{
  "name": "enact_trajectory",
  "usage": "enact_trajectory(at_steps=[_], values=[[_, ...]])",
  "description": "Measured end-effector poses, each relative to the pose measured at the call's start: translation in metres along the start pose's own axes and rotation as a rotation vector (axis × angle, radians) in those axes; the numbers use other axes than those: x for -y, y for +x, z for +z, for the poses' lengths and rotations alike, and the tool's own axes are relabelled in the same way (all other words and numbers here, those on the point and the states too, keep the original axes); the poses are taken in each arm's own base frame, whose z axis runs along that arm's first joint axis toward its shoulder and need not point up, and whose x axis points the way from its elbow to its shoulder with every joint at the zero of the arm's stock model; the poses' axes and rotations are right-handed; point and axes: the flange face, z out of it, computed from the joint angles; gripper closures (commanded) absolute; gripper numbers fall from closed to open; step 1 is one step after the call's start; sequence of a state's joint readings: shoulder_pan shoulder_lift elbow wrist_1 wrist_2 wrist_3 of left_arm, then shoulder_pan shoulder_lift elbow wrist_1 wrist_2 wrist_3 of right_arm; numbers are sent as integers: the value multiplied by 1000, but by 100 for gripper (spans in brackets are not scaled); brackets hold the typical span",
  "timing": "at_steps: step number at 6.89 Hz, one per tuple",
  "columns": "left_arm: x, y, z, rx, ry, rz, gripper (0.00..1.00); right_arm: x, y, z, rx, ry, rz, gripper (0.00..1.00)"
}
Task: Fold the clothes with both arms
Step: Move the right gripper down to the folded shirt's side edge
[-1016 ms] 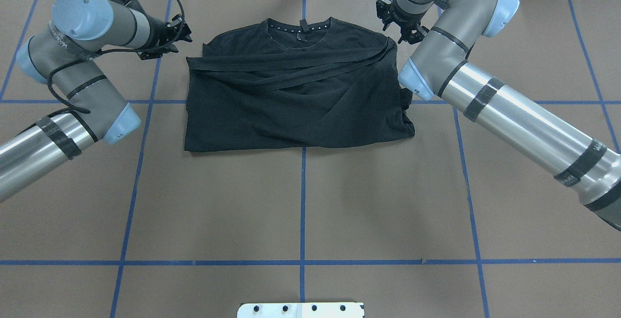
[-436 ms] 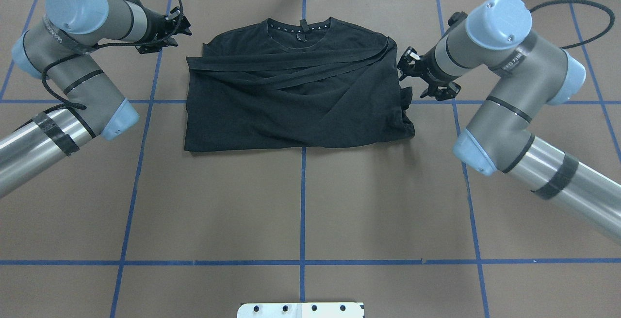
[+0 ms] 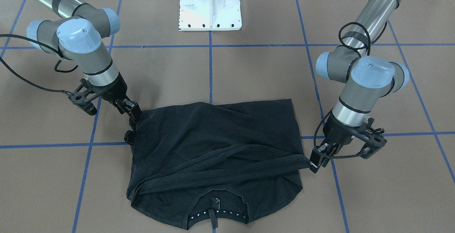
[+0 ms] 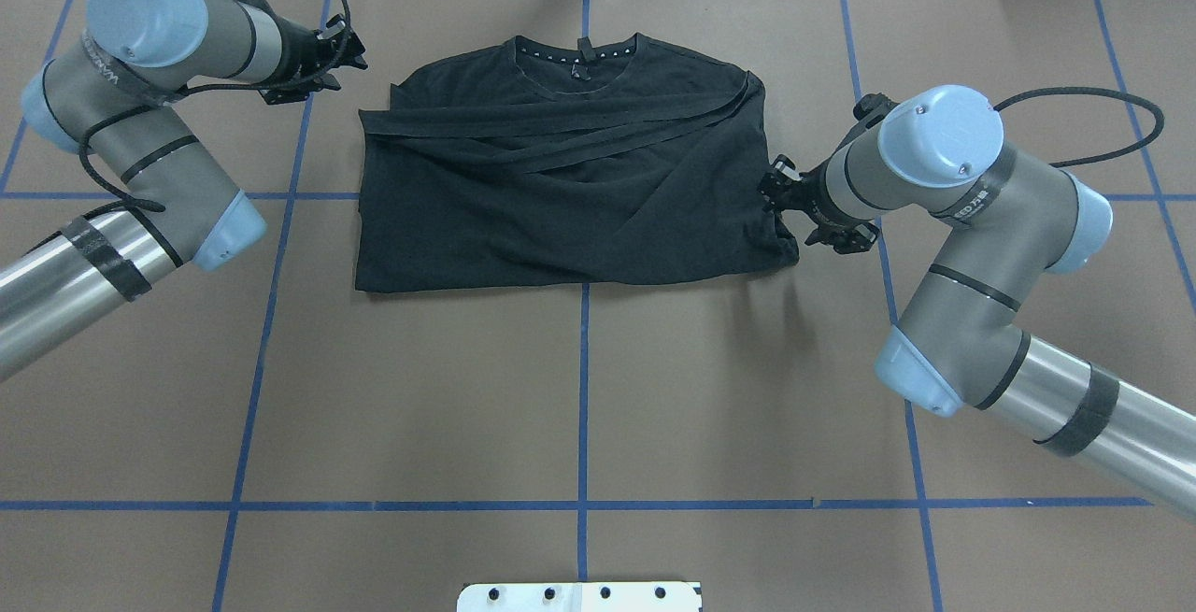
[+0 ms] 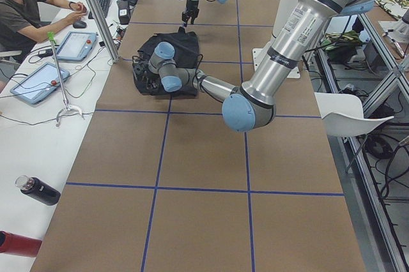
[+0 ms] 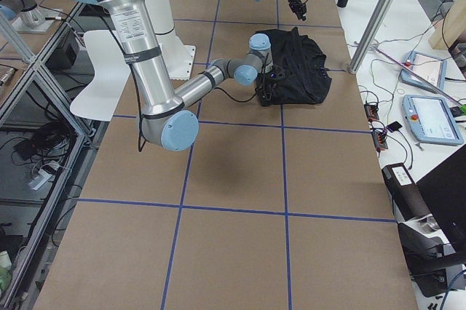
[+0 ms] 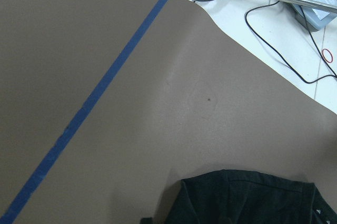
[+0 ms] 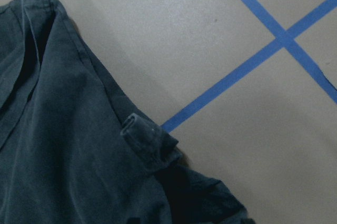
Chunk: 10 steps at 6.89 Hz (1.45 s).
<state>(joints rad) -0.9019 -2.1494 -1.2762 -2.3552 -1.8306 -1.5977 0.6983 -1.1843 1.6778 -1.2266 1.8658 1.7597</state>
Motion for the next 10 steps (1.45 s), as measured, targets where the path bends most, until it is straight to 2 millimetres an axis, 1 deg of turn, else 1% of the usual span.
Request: enact_trajectory(at_steps=[1, 2, 3, 6, 8, 9, 10], values=[[0, 0, 0, 0, 0, 0, 48, -8, 2, 9, -11, 6, -6, 30], [0, 0, 0, 1, 1, 1, 48, -14, 4, 16, -20, 10, -12, 40], [0, -1, 0, 1, 1, 0, 47, -18, 5, 21, -26, 11, -15, 99], [0, -4, 1, 5, 1, -1, 47, -21, 5, 26, -33, 10, 6, 100], [0, -4, 1, 6, 1, -1, 47, -21, 4, 23, -28, 7, 12, 100], [0, -4, 1, 6, 1, -1, 47, -22, 4, 16, -18, 3, 13, 100], [0, -4, 1, 6, 1, -1, 47, -23, 14, 0, -1, -11, 11, 100]])
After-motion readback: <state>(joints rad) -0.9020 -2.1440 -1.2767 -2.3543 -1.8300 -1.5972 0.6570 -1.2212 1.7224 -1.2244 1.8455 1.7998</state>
